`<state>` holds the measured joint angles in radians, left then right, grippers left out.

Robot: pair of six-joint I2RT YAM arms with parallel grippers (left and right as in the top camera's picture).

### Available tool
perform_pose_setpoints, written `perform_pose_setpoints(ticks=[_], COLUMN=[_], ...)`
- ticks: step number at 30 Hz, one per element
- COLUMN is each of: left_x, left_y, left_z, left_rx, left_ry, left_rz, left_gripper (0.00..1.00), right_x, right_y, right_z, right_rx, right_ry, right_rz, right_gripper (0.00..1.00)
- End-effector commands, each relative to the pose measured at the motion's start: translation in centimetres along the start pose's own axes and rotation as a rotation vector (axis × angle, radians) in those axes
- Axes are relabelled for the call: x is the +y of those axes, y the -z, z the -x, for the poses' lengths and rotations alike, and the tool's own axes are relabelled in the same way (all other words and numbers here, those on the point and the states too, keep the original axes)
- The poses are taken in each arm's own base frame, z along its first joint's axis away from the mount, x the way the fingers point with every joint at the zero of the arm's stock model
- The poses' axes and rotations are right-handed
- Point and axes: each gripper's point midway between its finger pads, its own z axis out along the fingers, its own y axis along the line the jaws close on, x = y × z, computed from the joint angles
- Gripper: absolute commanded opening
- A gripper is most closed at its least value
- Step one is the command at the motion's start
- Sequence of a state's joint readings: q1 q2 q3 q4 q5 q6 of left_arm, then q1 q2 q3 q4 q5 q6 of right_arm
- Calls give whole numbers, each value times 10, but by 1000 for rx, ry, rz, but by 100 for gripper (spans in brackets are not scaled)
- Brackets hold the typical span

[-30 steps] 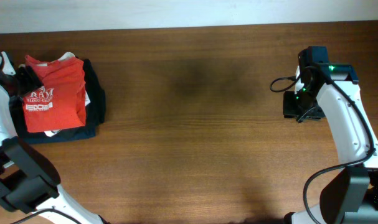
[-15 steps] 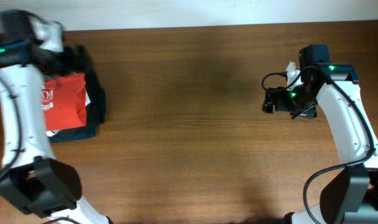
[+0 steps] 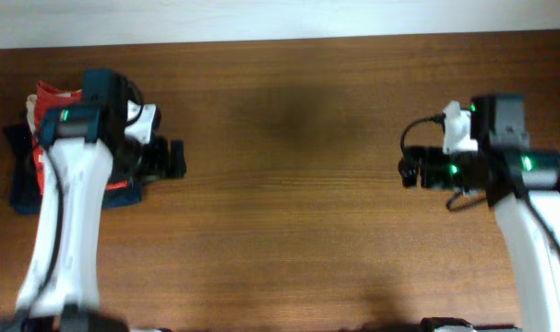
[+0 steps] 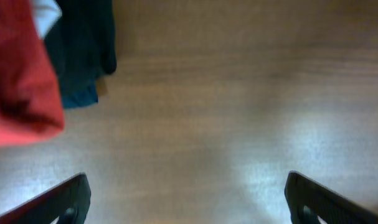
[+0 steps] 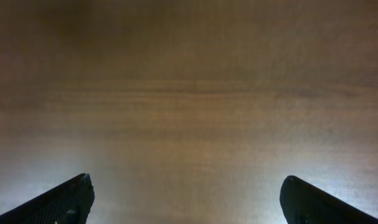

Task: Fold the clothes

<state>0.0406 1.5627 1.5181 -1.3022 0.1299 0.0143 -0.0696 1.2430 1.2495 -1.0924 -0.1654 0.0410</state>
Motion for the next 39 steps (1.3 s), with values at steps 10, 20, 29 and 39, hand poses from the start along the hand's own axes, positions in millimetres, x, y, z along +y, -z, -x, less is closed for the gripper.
perform_pose_setpoints(ticks=[10, 20, 29, 39], left_x=[-9, -9, -9, -9], left_y=[54, 54, 54, 54], left_z=[-86, -86, -86, -86], left_rx=[-525, -528, -528, -528], left_ry=[-40, -40, -41, -41], left_rz=[-3, -3, -3, -3], left_gripper=[99, 99, 99, 99], right_x=[-11, -11, 19, 21], right_y=[57, 56, 99, 29], right_z=[-50, -52, -58, -53], right_rx=[-283, -275, -817, -1101], right_ry=[32, 34, 238, 259], right_rz=[-93, -93, -9, 50], right_gripper=[99, 99, 99, 99])
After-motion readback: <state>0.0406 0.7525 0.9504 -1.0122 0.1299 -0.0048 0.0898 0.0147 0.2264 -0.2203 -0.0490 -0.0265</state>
